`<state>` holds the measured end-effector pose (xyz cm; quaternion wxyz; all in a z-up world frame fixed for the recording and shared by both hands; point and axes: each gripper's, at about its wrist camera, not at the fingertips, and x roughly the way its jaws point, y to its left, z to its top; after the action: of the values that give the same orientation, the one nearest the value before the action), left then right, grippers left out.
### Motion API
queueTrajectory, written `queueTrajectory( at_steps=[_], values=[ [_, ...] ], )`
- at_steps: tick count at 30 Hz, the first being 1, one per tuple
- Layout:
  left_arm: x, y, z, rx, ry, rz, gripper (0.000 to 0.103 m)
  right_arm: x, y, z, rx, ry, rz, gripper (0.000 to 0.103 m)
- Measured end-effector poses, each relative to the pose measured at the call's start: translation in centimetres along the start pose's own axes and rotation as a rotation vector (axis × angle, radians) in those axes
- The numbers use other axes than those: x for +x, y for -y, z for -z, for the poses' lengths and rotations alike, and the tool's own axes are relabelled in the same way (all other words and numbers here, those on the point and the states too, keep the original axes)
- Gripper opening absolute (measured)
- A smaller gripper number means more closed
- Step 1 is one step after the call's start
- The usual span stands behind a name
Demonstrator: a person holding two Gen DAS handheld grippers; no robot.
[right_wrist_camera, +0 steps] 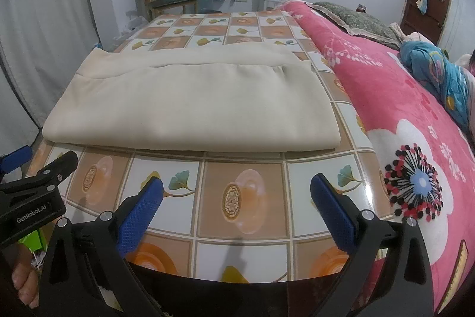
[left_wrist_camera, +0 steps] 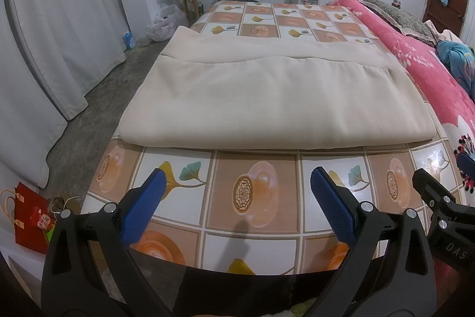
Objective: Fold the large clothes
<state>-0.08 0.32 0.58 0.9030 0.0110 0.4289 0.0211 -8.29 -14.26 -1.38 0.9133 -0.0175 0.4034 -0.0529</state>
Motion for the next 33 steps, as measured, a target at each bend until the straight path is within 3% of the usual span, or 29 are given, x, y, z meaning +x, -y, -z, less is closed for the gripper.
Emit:
queueTrajectory(
  at_steps=[33],
  values=[
    [0.04,0.30,-0.18,-0.001,-0.003,0.005,0.094,-0.12,0.14,0.00,-0.001,0.001,-0.001,0.097]
  ],
)
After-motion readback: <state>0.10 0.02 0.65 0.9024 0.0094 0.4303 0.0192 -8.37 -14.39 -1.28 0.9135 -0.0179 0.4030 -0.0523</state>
